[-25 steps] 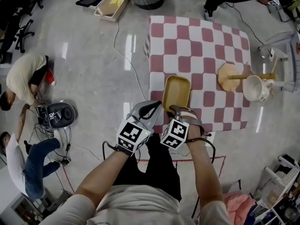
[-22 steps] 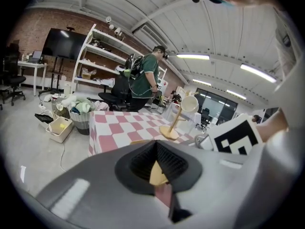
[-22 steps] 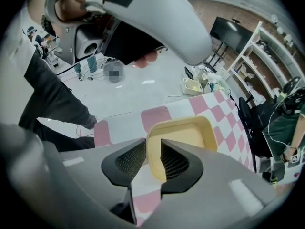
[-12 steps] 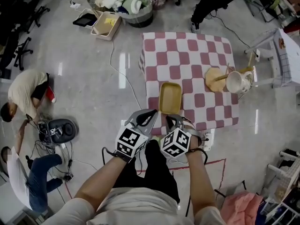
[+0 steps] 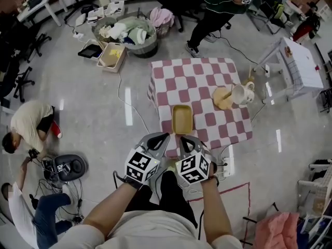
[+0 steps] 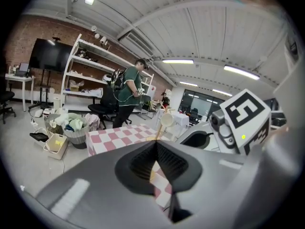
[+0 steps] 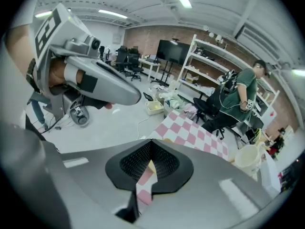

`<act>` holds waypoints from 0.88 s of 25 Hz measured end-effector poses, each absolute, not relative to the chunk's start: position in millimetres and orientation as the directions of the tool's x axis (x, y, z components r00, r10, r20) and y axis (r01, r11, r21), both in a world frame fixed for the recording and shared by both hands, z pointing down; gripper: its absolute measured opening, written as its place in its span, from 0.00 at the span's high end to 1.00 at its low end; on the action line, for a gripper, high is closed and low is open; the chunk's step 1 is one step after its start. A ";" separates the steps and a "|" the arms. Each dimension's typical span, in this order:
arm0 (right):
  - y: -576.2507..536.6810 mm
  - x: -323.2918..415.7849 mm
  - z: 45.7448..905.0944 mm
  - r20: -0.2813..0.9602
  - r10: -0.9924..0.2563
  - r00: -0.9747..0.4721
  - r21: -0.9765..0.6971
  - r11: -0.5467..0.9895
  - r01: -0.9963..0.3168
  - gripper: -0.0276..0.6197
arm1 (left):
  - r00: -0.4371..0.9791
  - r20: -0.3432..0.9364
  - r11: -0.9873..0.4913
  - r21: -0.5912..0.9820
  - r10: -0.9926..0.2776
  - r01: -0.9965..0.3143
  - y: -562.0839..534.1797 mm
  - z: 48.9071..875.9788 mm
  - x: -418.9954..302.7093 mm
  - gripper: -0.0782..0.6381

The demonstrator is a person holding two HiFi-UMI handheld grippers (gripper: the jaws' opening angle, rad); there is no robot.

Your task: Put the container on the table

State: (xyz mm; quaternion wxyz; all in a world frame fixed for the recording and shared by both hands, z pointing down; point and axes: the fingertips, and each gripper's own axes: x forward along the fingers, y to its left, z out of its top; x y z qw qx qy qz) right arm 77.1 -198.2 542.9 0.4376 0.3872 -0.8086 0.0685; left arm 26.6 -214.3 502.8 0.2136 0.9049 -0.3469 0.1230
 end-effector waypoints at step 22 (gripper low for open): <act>-179.0 63.8 359.1 0.438 -0.838 -0.325 0.176 0.435 -0.883 0.94 | 0.798 0.180 -0.768 0.217 -0.576 -0.603 -179.4 363.3 4.1 0.88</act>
